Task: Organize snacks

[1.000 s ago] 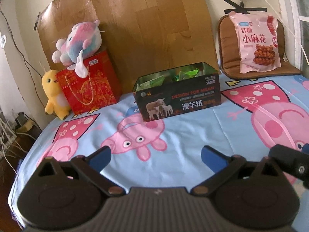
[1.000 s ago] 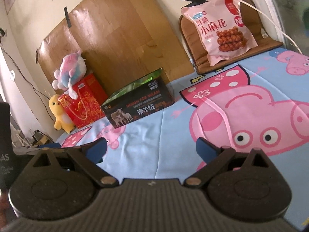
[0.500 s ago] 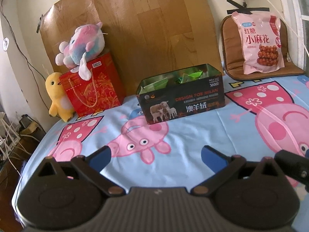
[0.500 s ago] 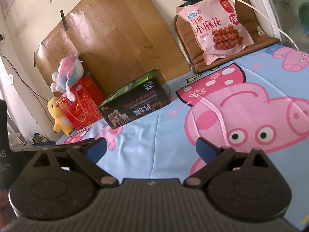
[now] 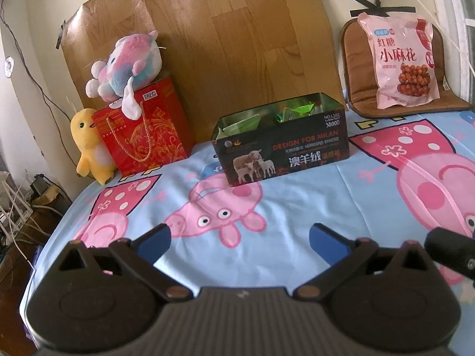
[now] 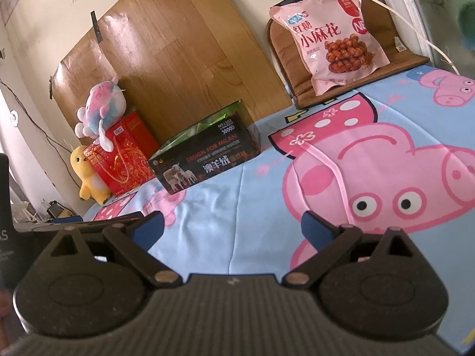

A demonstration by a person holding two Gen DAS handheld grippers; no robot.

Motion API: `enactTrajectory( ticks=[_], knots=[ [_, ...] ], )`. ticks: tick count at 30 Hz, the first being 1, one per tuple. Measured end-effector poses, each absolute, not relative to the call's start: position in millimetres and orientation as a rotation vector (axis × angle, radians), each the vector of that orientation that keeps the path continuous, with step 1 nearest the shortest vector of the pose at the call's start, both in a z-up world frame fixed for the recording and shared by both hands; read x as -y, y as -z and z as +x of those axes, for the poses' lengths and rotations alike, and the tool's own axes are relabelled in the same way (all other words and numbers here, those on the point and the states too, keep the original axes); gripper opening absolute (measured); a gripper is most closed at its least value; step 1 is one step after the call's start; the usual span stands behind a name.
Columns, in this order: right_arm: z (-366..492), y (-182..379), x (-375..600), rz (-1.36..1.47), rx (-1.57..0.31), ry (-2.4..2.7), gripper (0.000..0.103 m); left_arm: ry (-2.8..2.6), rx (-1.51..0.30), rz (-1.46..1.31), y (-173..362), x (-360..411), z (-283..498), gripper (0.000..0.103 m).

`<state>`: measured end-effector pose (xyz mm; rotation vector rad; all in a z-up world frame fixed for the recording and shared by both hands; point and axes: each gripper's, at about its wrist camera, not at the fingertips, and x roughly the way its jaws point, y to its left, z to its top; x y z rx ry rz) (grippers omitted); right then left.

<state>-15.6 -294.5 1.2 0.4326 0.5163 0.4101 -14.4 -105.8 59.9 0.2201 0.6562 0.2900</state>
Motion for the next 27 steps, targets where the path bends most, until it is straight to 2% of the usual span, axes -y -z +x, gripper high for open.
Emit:
enactTrajectory(
  ticks=[27],
  knots=[
    [-12, 3, 293, 0.427, -0.540, -0.400, 0.100, -0.271, -0.707, 0.201, -47, 100, -8, 0.103]
  ],
)
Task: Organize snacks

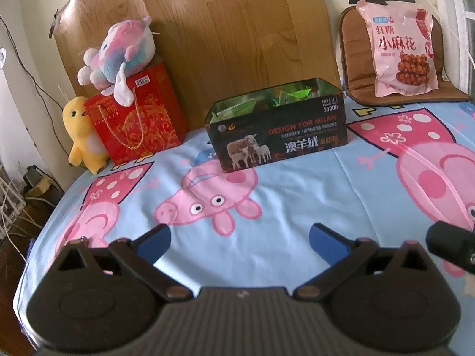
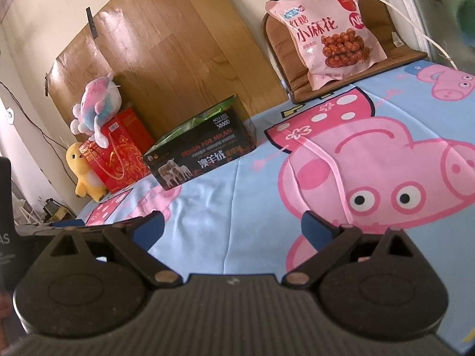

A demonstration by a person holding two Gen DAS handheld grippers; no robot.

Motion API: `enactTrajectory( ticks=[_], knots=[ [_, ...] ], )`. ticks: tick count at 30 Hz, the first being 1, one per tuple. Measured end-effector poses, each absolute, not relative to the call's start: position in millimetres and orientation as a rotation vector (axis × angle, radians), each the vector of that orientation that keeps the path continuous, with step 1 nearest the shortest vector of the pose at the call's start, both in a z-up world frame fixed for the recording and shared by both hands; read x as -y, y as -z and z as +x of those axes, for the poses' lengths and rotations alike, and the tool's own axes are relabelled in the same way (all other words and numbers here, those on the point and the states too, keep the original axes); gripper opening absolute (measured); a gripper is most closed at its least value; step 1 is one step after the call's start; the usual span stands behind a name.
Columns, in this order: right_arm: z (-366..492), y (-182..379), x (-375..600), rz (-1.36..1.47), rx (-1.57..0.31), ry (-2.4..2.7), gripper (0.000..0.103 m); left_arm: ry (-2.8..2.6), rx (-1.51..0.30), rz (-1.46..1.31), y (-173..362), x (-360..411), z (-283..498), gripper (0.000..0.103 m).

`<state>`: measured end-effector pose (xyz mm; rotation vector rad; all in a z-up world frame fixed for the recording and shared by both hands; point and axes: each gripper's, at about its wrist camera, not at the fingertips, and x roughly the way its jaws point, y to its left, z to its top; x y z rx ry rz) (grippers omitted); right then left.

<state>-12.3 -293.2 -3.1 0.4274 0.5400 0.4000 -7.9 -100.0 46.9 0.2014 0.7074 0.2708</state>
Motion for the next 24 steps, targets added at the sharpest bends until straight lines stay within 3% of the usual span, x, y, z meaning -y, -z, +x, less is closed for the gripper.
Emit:
enactTrajectory(
  ticks=[24],
  knots=[
    [6, 16, 277, 0.370, -0.622, -0.365, 0.100, -0.235, -0.781, 0.112, -26, 76, 18, 0.103]
  ],
)
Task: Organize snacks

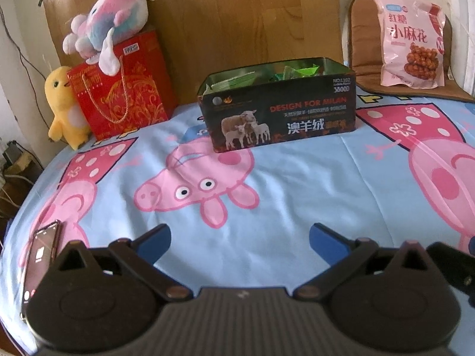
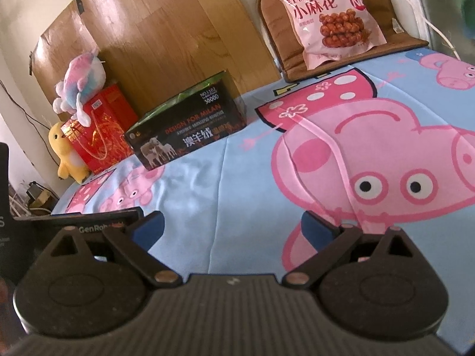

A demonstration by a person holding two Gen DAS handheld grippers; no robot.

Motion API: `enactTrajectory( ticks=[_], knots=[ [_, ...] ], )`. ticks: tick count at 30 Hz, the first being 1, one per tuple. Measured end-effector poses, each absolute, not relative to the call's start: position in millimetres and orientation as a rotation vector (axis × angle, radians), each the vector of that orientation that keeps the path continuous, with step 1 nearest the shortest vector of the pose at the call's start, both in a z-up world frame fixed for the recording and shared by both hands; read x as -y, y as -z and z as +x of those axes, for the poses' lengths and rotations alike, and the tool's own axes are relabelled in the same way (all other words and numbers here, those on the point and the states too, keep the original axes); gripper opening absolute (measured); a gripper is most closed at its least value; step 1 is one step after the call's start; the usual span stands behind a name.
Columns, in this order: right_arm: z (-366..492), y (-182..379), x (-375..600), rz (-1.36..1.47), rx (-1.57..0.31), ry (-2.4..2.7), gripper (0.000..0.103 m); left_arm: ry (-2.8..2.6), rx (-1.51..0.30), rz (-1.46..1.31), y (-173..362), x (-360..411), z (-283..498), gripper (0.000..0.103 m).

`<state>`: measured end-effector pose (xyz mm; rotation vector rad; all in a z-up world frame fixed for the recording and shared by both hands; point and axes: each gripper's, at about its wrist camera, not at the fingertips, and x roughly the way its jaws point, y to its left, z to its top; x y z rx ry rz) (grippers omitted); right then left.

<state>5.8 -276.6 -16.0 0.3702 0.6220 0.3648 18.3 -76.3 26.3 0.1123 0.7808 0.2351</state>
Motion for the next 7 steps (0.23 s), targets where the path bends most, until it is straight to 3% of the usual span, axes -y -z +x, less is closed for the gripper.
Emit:
enactTrajectory(
  ticks=[7],
  knots=[
    [7, 12, 269, 0.329, -0.610, -0.364, 0.100, -0.159, -0.751, 0.047, -33, 65, 22, 0.103]
  ],
)
